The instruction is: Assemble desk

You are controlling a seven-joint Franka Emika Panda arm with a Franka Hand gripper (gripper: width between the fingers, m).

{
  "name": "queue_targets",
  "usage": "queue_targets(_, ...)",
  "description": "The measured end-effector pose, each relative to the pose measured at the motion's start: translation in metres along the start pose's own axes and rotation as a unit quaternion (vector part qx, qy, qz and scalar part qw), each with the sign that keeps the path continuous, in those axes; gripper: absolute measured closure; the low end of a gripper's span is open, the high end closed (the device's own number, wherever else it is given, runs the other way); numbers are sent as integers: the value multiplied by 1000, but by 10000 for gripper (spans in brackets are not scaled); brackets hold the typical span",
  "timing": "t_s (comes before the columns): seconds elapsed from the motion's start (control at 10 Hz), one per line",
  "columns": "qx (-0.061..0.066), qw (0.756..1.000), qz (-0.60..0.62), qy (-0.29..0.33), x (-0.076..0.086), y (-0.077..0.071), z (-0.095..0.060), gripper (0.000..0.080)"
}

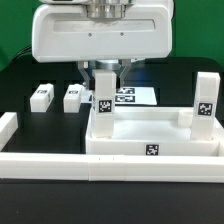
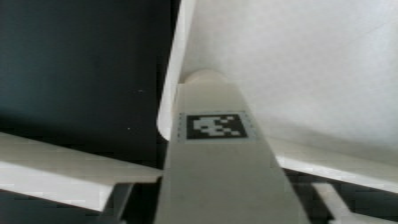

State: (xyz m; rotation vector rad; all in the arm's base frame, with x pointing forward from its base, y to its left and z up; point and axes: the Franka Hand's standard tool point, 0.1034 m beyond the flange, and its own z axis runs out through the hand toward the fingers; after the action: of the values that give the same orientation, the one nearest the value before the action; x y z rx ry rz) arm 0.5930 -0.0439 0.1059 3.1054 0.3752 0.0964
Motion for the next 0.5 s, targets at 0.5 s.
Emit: queue_targets(0.5,4,981,194,2,-2,1,1,513)
